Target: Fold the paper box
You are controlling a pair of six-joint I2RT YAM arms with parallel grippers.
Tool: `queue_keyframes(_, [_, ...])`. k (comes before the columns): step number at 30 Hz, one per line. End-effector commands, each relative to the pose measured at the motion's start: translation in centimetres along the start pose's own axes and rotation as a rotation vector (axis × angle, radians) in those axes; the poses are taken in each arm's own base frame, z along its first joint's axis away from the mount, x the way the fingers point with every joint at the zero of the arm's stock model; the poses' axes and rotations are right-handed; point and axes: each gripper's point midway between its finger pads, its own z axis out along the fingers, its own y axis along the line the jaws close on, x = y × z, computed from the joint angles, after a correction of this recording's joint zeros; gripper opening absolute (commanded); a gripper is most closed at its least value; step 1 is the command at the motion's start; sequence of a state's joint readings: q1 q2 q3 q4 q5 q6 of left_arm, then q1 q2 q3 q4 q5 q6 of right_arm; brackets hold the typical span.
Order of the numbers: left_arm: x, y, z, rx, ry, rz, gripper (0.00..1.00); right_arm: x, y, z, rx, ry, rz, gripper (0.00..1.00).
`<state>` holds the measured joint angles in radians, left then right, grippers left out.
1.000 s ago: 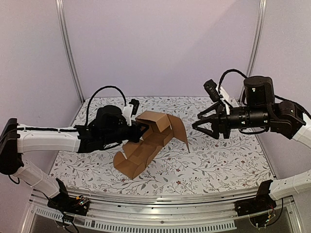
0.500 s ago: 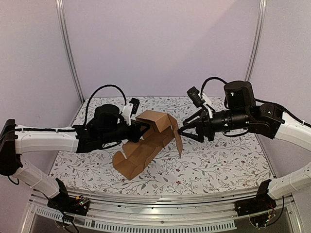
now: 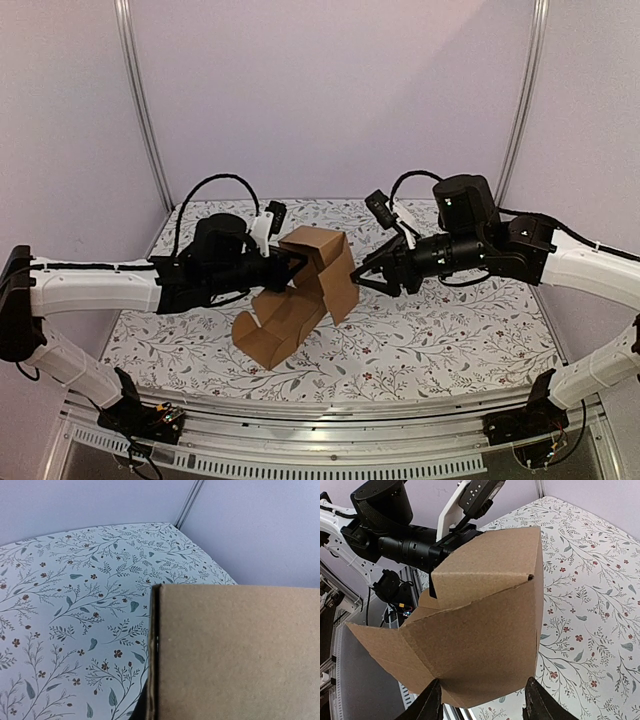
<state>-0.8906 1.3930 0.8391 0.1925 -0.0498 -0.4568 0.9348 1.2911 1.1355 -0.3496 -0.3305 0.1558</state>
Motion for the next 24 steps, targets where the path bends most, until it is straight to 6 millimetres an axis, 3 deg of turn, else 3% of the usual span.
queue_keyframes(1, [-1.1,0.8,0.0,-0.048,-0.009,-0.026,0.00,-1.4,0.1,0.6,0.015,-0.036,-0.008,0.55])
queue_keyframes(12, [-0.5,1.5,0.3,-0.083,0.007,-0.028,0.00,-2.6,1.6,0.1,-0.038,-0.091,-0.015,0.55])
queue_keyframes(24, [-0.3,2.5,0.5,-0.149,0.028,-0.034,0.00,-2.3,1.5,1.5,-0.010,-0.071,-0.026,0.58])
